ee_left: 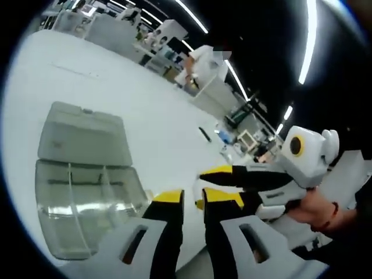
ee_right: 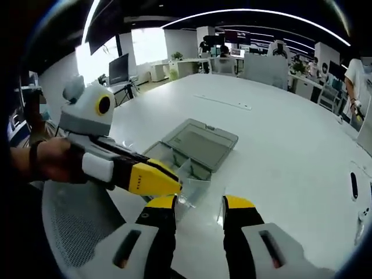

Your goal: Insert the divider into the dual guide fixture by aligning both edges with the guide slots and pushing it downward to the bottom, including one-sided entry, uneven engagement, binding, and posture correction.

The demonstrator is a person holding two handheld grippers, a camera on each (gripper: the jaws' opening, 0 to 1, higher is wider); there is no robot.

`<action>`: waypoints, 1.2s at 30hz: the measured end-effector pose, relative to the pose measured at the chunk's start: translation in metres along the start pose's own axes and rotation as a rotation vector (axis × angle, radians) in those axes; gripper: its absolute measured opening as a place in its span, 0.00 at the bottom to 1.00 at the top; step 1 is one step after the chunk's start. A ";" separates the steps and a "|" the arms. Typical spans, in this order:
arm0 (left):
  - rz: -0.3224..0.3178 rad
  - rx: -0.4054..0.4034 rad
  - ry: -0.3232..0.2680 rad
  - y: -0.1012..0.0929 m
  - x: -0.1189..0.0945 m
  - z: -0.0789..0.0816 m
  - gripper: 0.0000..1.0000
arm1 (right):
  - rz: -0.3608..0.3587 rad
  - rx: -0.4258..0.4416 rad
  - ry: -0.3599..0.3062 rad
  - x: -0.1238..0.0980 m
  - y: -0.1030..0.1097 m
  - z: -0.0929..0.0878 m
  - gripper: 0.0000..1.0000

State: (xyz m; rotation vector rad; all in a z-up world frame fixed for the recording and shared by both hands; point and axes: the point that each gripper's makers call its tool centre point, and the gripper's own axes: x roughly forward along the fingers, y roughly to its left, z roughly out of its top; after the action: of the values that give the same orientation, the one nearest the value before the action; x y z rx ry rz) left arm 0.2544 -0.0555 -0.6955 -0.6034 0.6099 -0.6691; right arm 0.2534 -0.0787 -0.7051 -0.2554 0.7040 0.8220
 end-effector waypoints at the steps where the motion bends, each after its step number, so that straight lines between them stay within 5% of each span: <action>1: 0.001 -0.003 -0.002 0.000 0.000 0.000 0.08 | 0.004 -0.001 -0.002 0.000 0.001 0.001 0.27; 15: -0.031 0.001 -0.020 -0.002 -0.006 0.004 0.00 | 0.023 0.010 -0.036 0.002 0.011 0.006 0.27; 36: 0.014 0.148 -0.035 0.010 -0.030 0.016 0.00 | 0.074 -0.067 -0.043 -0.003 0.027 0.014 0.27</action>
State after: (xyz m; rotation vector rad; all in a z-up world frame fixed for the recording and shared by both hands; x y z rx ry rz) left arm 0.2498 -0.0228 -0.6825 -0.4718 0.5268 -0.6829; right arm 0.2391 -0.0560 -0.6909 -0.2727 0.6494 0.9199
